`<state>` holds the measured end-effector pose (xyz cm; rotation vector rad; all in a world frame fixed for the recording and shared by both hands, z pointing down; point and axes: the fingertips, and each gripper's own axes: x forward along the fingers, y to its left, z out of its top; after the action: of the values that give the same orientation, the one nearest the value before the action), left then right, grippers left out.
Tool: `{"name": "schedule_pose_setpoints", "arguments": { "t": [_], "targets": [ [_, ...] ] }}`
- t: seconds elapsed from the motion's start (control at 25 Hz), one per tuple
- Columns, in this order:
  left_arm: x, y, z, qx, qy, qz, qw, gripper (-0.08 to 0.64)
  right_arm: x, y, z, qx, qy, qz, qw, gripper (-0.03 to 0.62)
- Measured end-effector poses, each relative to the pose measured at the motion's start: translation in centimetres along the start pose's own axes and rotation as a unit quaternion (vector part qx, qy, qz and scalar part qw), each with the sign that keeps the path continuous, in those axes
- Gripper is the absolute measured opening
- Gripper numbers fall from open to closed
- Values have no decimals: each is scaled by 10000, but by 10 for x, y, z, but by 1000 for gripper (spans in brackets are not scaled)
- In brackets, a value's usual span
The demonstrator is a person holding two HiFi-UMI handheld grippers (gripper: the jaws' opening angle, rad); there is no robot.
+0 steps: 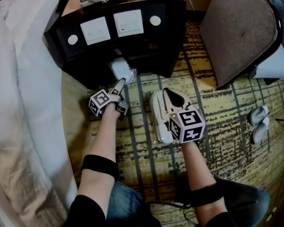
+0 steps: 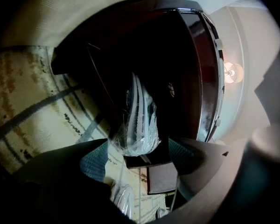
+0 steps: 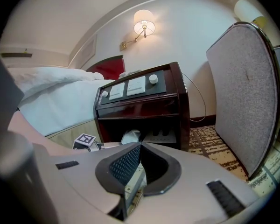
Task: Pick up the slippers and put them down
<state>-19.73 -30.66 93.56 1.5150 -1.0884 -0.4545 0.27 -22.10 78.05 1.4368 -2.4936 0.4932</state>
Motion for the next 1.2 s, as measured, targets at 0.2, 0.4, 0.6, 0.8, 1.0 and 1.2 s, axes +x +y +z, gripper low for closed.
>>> {"name": "schedule_pose_setpoints", "arguments": {
  "t": [0.2, 0.4, 0.6, 0.8, 1.0, 1.2],
  "targets": [
    [10, 7, 8, 217, 168, -56, 9996, 400, 2, 0, -1, -46, -14, 79, 10000, 3],
    [25, 4, 7, 419, 390, -98, 9983, 400, 2, 1, -7, -86, 52, 102, 9999, 3],
    [35, -2, 5, 453, 531, -251, 9972, 394, 2, -4, -10, -81, 71, 92, 9999, 3],
    [33, -8, 9, 508, 540, -430, 9963, 117, 2, -4, -9, -151, 85, 124, 9998, 3],
    [23, -15, 5, 584, 738, -665, 9933, 100, 1, -3, -9, -76, 89, 139, 9998, 3],
    [4, -17, -3, 602, 1003, -748, 9903, 99, 3, -5, -14, -46, 56, 88, 9999, 3]
  ]
}}
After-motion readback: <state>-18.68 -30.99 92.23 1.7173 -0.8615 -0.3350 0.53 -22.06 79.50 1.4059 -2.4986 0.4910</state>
